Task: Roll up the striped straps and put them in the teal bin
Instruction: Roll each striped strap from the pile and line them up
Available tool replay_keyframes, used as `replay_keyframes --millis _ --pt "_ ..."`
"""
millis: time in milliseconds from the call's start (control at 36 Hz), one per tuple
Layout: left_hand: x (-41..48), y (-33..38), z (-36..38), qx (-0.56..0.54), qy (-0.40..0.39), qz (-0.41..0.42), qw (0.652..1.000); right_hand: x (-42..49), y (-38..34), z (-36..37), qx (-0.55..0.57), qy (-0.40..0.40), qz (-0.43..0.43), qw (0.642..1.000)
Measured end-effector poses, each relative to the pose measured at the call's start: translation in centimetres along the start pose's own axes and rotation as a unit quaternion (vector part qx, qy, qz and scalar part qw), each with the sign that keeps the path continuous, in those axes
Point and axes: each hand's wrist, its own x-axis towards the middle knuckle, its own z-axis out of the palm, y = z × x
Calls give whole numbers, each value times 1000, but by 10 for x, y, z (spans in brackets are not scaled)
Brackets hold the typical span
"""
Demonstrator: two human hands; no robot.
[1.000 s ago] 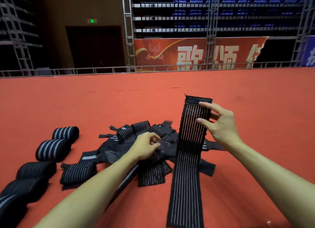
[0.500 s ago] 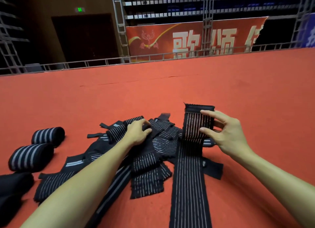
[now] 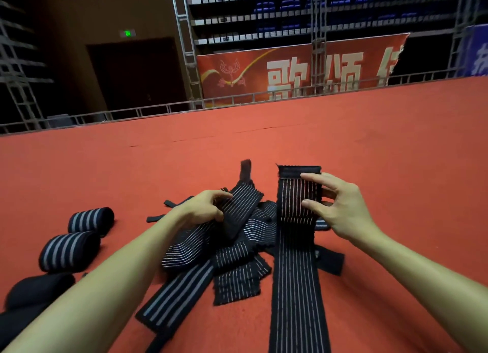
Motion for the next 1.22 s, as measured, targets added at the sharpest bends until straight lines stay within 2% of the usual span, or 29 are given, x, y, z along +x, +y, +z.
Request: replay_keyframes --millis 111,278,389,639,750,833,944,1111,1222 --pt "-12 -3 0 -11 -15 -3 1000 -1 -13 -1 -18 1 -19 1000" --pt "-26 -10 11 -20 94 52 994 -2 -24 -2 -34 -3 -41 999" --pt "-37 -4 16 -43 128 33 990 -3 -28 -3 -31 -14 -42 999" --pt "-47 3 23 -70 90 41 993 -10 -31 -7 -13 -12 -32 999" --pt "-48 -2 22 -101 1 -30 994 -12 -28 -7 -5 -13 -25 1000" --pt "-49 -5 23 -51 -25 -31 998 -13 -25 -7 -2 -13 -19 1000" --pt "-48 -9 26 -45 17 -1 999 -16 -25 -6 9 -18 -15 1000" --pt "-49 -7 31 -80 167 42 982 -16 -25 -6 12 -19 -14 1000" --pt "-49 -4 31 -91 189 60 976 -17 -26 -7 15 -20 -15 1000"
